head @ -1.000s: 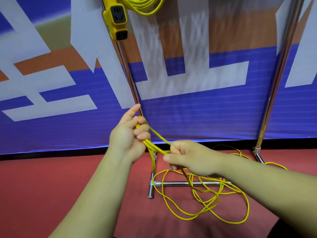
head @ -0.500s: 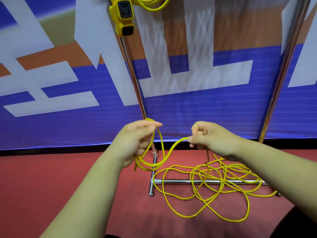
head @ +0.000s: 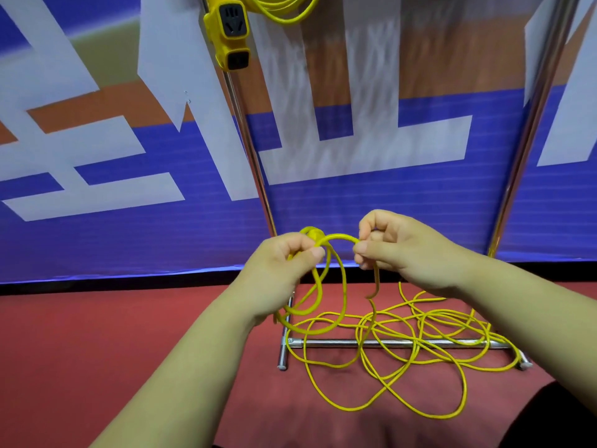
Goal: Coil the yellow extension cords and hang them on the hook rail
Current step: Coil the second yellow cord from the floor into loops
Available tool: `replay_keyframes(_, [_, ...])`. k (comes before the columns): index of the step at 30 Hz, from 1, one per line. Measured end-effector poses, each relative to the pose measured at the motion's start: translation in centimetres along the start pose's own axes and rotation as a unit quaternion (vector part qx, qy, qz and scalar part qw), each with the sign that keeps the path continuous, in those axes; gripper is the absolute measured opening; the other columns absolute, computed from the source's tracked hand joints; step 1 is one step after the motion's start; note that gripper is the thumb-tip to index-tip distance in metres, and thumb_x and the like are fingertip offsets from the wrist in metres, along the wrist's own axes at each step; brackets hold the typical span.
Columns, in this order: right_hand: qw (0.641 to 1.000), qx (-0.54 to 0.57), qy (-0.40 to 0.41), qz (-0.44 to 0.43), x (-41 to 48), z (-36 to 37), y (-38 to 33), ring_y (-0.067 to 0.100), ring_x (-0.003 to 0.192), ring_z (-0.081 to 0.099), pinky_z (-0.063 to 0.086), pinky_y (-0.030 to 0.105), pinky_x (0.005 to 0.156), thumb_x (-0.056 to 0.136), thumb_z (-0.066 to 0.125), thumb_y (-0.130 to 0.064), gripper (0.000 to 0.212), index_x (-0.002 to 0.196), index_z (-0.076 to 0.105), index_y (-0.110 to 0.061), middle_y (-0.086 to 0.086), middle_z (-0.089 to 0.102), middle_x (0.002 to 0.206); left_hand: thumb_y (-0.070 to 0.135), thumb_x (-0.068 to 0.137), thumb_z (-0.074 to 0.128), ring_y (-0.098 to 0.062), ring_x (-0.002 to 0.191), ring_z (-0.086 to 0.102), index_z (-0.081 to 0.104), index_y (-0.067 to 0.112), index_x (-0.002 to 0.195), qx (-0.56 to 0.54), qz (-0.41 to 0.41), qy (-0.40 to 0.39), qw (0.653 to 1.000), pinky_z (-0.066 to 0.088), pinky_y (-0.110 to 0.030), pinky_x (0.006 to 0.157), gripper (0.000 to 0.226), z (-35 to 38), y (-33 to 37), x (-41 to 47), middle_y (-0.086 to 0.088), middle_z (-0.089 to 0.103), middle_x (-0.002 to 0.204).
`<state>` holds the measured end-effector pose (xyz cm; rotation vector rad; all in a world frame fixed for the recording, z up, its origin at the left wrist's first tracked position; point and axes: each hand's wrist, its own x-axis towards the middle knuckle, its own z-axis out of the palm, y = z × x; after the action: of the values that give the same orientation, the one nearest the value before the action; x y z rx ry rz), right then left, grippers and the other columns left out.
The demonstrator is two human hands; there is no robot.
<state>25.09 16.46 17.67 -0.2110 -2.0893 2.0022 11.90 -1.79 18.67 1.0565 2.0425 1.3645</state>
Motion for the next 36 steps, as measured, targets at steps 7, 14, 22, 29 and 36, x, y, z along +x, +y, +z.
replay_keyframes(7, [0.998, 0.002, -0.044, 0.049, -0.3, -1.3, 0.2, 0.02, 0.085, 0.067, 0.052, 0.03, 0.084, 0.097, 0.053, 0.003, 0.014, 0.092, 0.054, -0.011, 0.006, 0.072, 0.086, 0.018, 0.105, 0.048, -0.009, 0.046, 0.019, 0.054, 0.017, 0.081, -0.172, 0.014, 0.132, 0.976, 0.019, -0.02, 0.04, 0.025, -1.2, 0.1, 0.8, 0.001, 0.025, 0.061])
replay_keyframes(14, [0.998, -0.027, 0.055, 0.004, -0.4, -0.9, -0.4, 0.016, 0.092, 0.074, 0.059, 0.024, 0.083, 0.087, 0.065, 0.008, 0.014, 0.086, 0.067, -0.006, 0.008, 0.078, 0.088, 0.016, 0.101, 0.056, -0.007, 0.045, 0.022, 0.066, 0.012, 0.094, -0.19, -0.042, 0.057, 0.979, 0.02, -0.018, 0.04, 0.013, -1.1, -1.0, 0.9, -0.002, 0.067, 0.081])
replay_keyframes(22, [0.988, 0.021, 0.148, -0.049, 0.0, 0.3, -1.1, 0.02, 0.081, 0.07, 0.06, 0.031, 0.076, 0.086, 0.071, 0.0, 0.017, 0.083, 0.073, -0.016, 0.013, 0.077, 0.091, 0.014, 0.095, 0.066, -0.012, 0.051, 0.026, 0.068, 0.023, 0.125, -0.078, -0.104, -0.067, 0.989, 0.021, -0.02, 0.043, 0.031, 2.5, -2.3, 1.0, -0.002, 0.071, 0.075])
replay_keyframes(29, [0.983, 0.054, 0.169, -0.053, 0.5, 1.0, -1.0, 0.029, 0.095, 0.073, 0.062, 0.031, 0.073, 0.085, 0.073, 0.0, 0.016, 0.092, 0.072, -0.014, 0.01, 0.077, 0.093, 0.024, 0.09, 0.075, -0.017, 0.051, 0.023, 0.075, 0.02, 0.107, -0.085, -0.085, -0.085, 0.989, 0.016, -0.027, 0.047, 0.017, 4.9, -2.7, 2.0, -0.015, 0.047, 0.076])
replay_keyframes(36, [0.981, 0.079, 0.163, -0.064, 0.3, -0.6, -0.4, 0.018, 0.092, 0.073, 0.06, 0.029, 0.08, 0.09, 0.067, -0.001, 0.017, 0.095, 0.074, -0.016, 0.005, 0.077, 0.098, 0.021, 0.094, 0.069, -0.008, 0.046, 0.028, 0.071, 0.01, 0.097, -0.145, -0.064, -0.021, 0.987, 0.018, -0.02, 0.044, 0.011, 3.8, -1.4, 2.6, 0.0, 0.058, 0.066])
